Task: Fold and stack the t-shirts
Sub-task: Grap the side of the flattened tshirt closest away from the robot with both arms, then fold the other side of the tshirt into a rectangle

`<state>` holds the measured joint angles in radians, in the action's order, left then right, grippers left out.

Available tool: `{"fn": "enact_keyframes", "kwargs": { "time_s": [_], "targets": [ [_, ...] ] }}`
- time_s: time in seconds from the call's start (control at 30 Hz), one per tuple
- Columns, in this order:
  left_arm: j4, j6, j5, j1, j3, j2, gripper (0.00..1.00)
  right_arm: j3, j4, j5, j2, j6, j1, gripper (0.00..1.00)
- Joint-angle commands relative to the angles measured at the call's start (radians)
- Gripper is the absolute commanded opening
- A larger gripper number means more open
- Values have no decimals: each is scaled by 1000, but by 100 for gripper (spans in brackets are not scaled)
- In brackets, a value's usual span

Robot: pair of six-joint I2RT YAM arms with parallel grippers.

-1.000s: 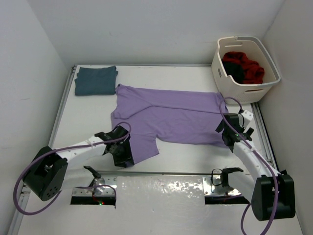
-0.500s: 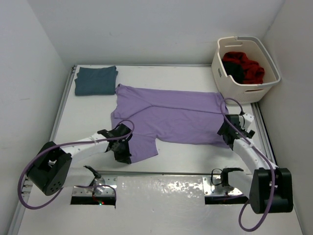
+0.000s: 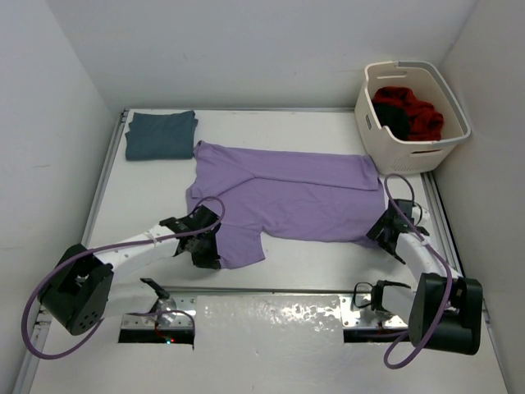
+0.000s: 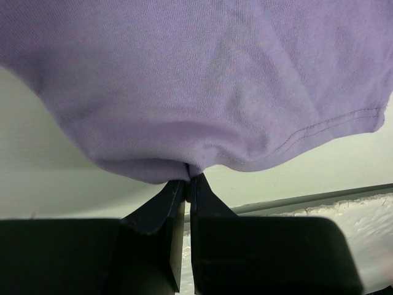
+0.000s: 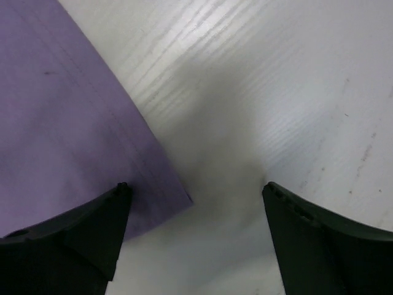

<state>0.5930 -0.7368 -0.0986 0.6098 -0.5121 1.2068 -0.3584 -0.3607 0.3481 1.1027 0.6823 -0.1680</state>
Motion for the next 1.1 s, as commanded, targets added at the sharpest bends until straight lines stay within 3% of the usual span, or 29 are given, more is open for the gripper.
{"fn": "enact_keyframes", "kwargs": {
  "time_s": [0.0, 0.1, 0.23, 0.33, 0.37, 0.43, 0.47, 0.87, 1.07],
  "targets": [
    [-25, 16, -7, 5, 3, -19, 0, 28, 25, -69, 19, 25, -5, 81],
    [-25, 13, -7, 5, 3, -19, 0, 55, 72, -63, 29, 39, -7, 70],
    [-12, 8, 14, 5, -9, -15, 0, 70, 108, -55, 25, 43, -8, 43],
    [4, 5, 23, 5, -34, -18, 0, 81, 109, -47, 6, 45, -11, 31],
    [8, 8, 26, 5, -42, -18, 0, 85, 112, -38, -9, 34, -10, 18],
    [8, 16, 25, 5, -61, -18, 0, 84, 114, -35, -24, 33, -13, 12],
    [7, 23, 25, 5, -71, -18, 0, 84, 115, -38, -39, 30, -13, 0],
    [-131, 122, 175, -15, -299, 13, 0, -59, 151, -133, 17, -36, -13, 0],
    [-215, 169, 264, -116, -391, 80, 0, -197, 184, -161, 109, -53, -11, 0]
  ]
}}
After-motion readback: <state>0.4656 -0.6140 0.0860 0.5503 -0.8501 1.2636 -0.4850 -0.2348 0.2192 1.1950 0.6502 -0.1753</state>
